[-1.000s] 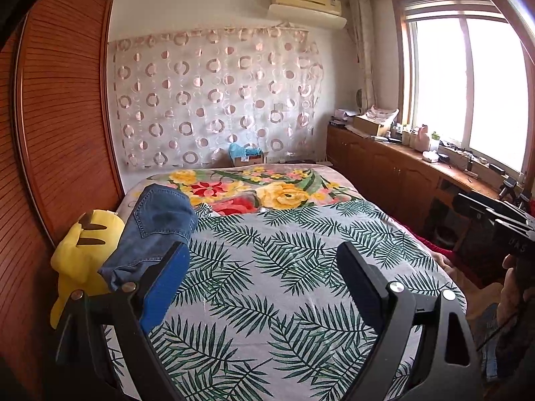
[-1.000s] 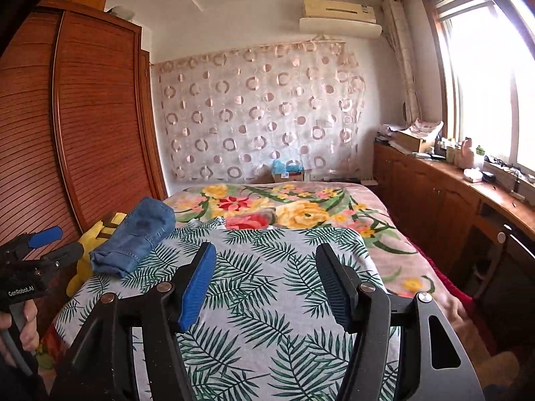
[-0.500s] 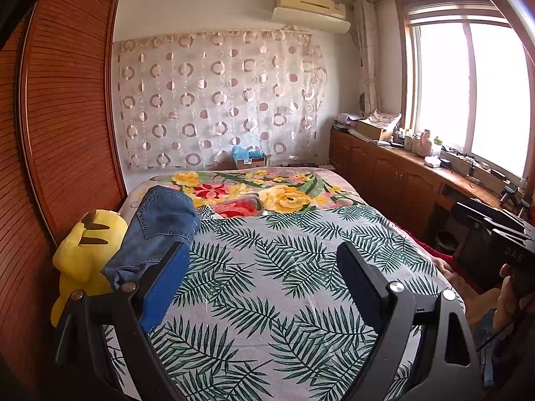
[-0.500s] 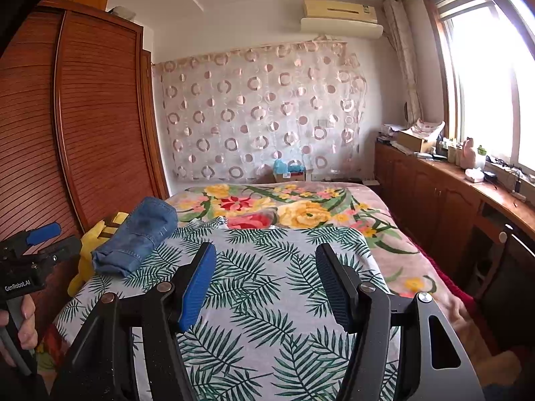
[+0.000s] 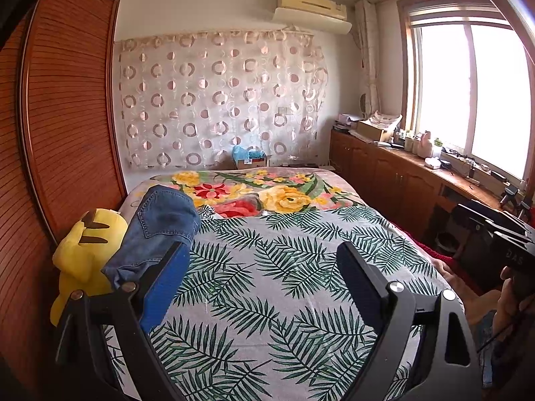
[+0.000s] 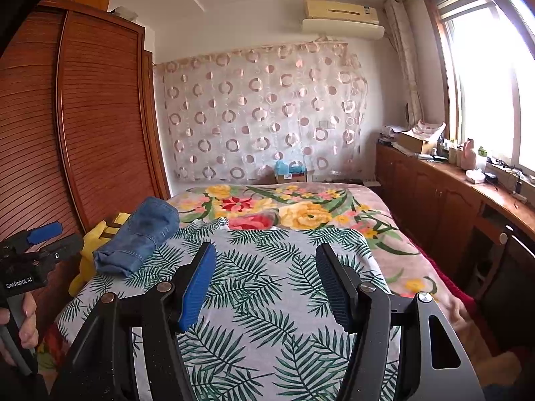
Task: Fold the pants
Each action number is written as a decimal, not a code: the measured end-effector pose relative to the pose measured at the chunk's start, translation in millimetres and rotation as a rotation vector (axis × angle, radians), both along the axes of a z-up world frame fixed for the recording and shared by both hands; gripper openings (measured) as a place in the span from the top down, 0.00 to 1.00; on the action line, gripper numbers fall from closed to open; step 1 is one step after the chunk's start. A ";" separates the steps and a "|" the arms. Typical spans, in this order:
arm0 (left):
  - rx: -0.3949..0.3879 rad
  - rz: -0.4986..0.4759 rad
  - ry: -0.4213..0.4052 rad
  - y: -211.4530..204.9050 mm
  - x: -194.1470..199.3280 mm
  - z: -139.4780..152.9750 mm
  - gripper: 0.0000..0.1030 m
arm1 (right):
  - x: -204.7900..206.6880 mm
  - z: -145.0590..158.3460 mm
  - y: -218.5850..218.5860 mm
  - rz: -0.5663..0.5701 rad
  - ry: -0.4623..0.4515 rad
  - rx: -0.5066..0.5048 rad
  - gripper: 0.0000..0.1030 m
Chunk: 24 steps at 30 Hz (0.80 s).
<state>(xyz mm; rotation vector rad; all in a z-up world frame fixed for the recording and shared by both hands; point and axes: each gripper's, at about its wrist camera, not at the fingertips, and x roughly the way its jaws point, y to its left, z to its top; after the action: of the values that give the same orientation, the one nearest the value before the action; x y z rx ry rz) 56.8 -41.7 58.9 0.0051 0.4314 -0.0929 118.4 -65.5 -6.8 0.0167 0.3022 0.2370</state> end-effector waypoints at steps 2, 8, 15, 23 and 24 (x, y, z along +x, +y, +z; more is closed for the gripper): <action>0.000 0.000 0.000 0.2 0.0 -0.2 0.13 | -0.8 1.2 -2.0 0.000 -0.003 0.001 0.38; -0.002 0.000 -0.002 1.7 -0.6 -0.4 0.13 | -3.1 3.1 -3.4 0.004 -0.005 -0.001 0.38; -0.002 0.000 -0.002 1.8 -0.6 -0.4 0.13 | -3.7 4.3 -5.1 0.004 -0.008 -0.004 0.38; -0.002 0.000 -0.003 2.1 -0.8 -0.6 0.13 | -4.0 5.4 -6.1 0.006 -0.005 -0.006 0.38; -0.002 0.000 -0.003 2.3 -0.9 -0.7 0.13 | -4.1 5.5 -6.0 0.006 -0.006 -0.006 0.38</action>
<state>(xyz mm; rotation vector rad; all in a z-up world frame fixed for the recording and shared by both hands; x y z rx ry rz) 55.8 -39.5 58.3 0.0035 0.4285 -0.0934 114.3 -71.5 -1.3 0.0091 0.2973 0.2420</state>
